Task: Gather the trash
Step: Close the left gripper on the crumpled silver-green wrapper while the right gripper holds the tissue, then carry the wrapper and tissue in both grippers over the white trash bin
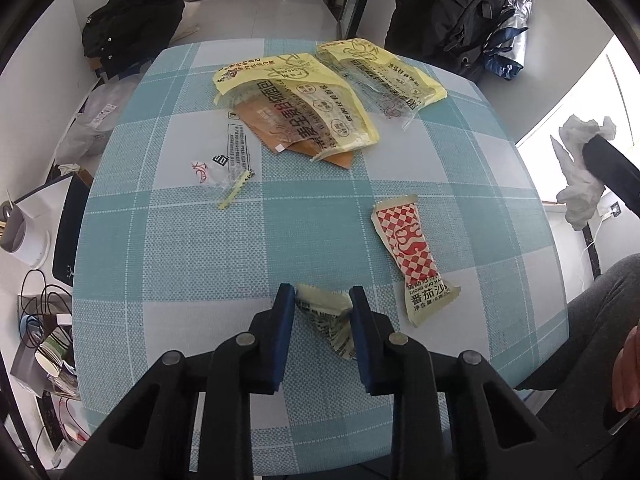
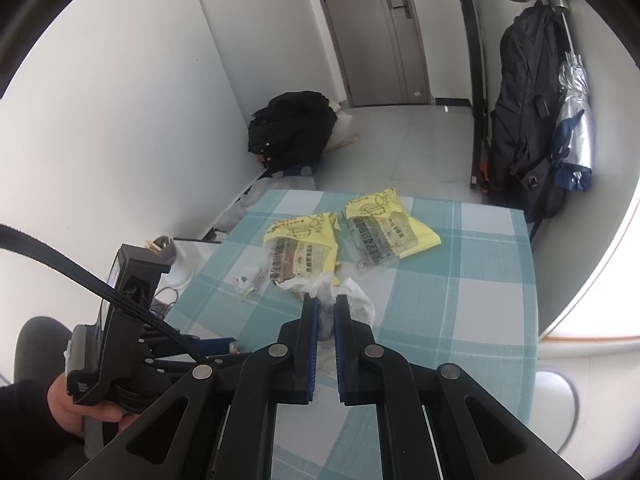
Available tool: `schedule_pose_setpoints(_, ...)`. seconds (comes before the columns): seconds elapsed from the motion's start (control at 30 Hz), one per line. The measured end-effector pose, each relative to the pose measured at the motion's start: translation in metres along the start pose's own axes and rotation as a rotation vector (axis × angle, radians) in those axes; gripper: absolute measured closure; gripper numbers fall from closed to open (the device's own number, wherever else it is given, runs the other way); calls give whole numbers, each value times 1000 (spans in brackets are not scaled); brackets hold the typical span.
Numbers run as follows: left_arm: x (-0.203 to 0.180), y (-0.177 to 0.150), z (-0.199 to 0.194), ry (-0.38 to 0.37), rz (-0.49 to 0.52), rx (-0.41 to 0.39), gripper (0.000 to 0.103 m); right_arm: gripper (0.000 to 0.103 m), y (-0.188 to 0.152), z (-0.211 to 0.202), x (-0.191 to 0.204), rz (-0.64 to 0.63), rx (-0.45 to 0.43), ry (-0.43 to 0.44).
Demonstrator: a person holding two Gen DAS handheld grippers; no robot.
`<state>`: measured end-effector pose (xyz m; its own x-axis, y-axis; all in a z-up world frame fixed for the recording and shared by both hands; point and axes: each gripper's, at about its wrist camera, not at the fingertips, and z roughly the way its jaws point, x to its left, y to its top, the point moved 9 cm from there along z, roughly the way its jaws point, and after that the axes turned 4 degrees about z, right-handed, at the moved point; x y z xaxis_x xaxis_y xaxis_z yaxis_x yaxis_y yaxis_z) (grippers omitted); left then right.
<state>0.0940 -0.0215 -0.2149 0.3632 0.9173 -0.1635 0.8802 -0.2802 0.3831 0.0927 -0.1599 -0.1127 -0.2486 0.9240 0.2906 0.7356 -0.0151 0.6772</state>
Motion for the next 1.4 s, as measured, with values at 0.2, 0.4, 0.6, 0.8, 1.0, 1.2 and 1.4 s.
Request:
schedule_pose_setpoints(0.2,6,1,-3,3,-35,-1,81,96,2,-2,2,5,-6,6)
schedule_pose_setpoints(0.4,10,3,-7,23,-40,-17,81,96,6,-5,7,3,-18,13)
schedule_pose_setpoints(0.6,12,8,-17,9,-64,-47,81,96,6,-4,9,4,-18,17)
schedule_pose_setpoints(0.8,10,18,-31,-6,-89,-100,81,96,10,-10,10,14,-32,27)
schedule_pose_setpoints(1.0,-1,41,-48,-29,-92,-157,81,96,27,-27,9,19,-75,29)
schedule_pose_setpoints(1.2,-28,75,-74,-116,-90,-224,81,96,53,-60,-3,35,-143,27)
schedule_pose_setpoints(1.4,-84,117,-97,-205,-45,-288,81,96,77,-108,-34,20,-219,-26)
